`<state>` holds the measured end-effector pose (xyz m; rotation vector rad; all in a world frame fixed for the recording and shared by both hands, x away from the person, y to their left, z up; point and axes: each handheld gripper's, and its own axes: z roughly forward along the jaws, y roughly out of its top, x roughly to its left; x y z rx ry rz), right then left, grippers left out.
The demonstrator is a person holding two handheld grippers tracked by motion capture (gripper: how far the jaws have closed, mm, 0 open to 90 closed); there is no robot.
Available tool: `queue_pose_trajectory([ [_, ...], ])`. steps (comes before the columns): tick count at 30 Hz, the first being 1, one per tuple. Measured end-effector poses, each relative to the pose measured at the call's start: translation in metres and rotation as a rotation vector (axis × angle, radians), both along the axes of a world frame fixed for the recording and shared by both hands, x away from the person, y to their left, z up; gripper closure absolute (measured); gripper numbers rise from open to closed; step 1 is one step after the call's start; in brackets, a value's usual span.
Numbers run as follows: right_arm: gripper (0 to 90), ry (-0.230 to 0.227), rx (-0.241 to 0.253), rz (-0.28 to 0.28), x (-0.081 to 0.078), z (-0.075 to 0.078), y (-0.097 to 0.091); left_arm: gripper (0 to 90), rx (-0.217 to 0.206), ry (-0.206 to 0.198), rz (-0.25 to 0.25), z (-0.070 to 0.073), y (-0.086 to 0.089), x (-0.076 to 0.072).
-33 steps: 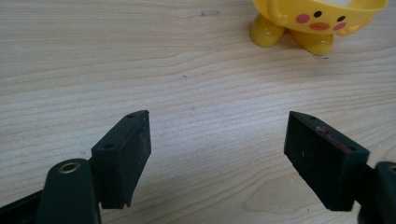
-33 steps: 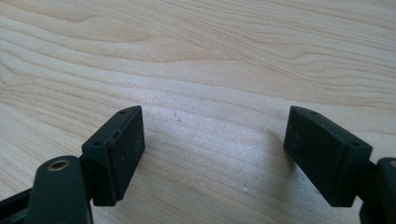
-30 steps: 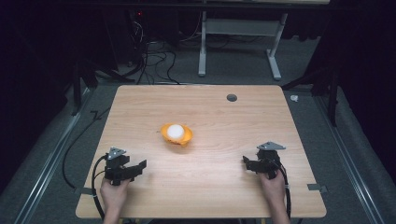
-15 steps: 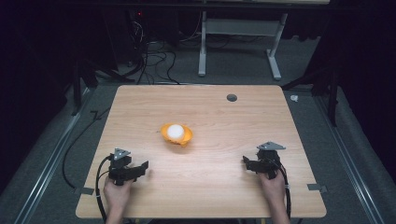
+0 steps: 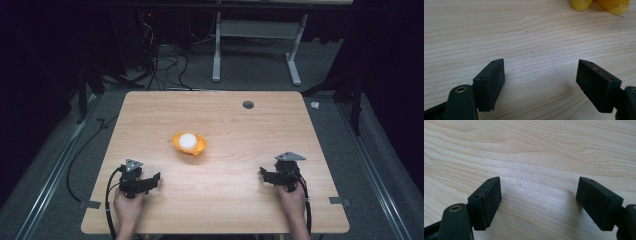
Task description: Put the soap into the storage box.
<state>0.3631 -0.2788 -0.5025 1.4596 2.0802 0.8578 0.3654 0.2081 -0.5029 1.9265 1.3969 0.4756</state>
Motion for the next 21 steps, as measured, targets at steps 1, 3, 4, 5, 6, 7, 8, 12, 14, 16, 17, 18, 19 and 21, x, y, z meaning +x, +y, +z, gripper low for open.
queue_pose_trajectory([
  [1, 21.2, 0.0, 0.0, 0.0, 0.0, 0.0, 0.0, 23.6, 0.004, -0.002, 0.0, -0.0002, -0.0002, 0.0],
  [3, 21.2, 0.0, 0.0, -0.001, 0.0, 0.0, 0.0, 23.4, 0.014, -0.013, 0.001, -0.0013, -0.0015, -0.0003],
  [4, 21.2, 0.0, 0.0, -0.001, 0.0, 0.0, 0.0, 23.1, 0.019, -0.019, 0.001, -0.002, -0.0024, -0.0005],
  [5, 21.2, 0.0, 0.0, 0.0, 0.0, 0.0, 0.0, 22.9, 0.025, -0.025, -0.001, -0.0026, -0.003, -0.0007],
  [6, 21.1, 0.0, 0.0, -0.001, 0.0, 0.0, 0.0, 22.7, 0.038, -0.035, -0.008, -0.0035, -0.0035, -0.0008],
  [7, 21.2, 0.0, 0.0, 0.0, 0.0, 0.0, 0.0, 22.4, 0.043, -0.043, -0.007, -0.0044, -0.0041, -0.0009],
  [8, 21.2, 0.0, 0.0, 0.0, 0.0, 0.0, 0.0, 22.3, 0.05, -0.047, -0.007, -0.0048, -0.0048, -0.0009],
  [12, 21.2, 0.0, 0.0, -0.001, 0.0, 0.0, 0.0001, 21.2, 0.075, -0.047, -0.01, -0.005, -0.0076, -0.0007],
  [14, 21.2, 0.0, 0.0, -0.001, 0.0, 0.0, 0.0001, 20.4, 0.074, -0.046, -0.01, -0.005, -0.0077, -0.0006],
  [16, 21.1, 0.0, 0.0, -0.001, 0.0, 0.0, 0.0001, 20.4, 0.074, -0.048, -0.009, -0.0051, -0.0078, -0.0006],
  [17, 21.1, 0.0, 0.0, -0.001, 0.0, 0.0, 0.0001, 20.3, 0.074, -0.047, -0.009, -0.0051, -0.0078, -0.0007],
  [18, 21.2, 0.0, 0.0, -0.001, 0.0, 0.0, 0.0001, 20.2, 0.074, -0.047, -0.009, -0.0051, -0.0079, -0.0007],
  [19, 21.2, 0.0, 0.0, -0.001, 0.0, 0.0, 0.0001, 20.2, 0.074, -0.047, -0.008, -0.0051, -0.0079, -0.0007],
  [21, 21.2, 0.0, 0.0, -0.001, 0.0, 0.0, 0.0001, 20.1, 0.075, -0.046, -0.009, -0.005, -0.008, -0.0008],
])
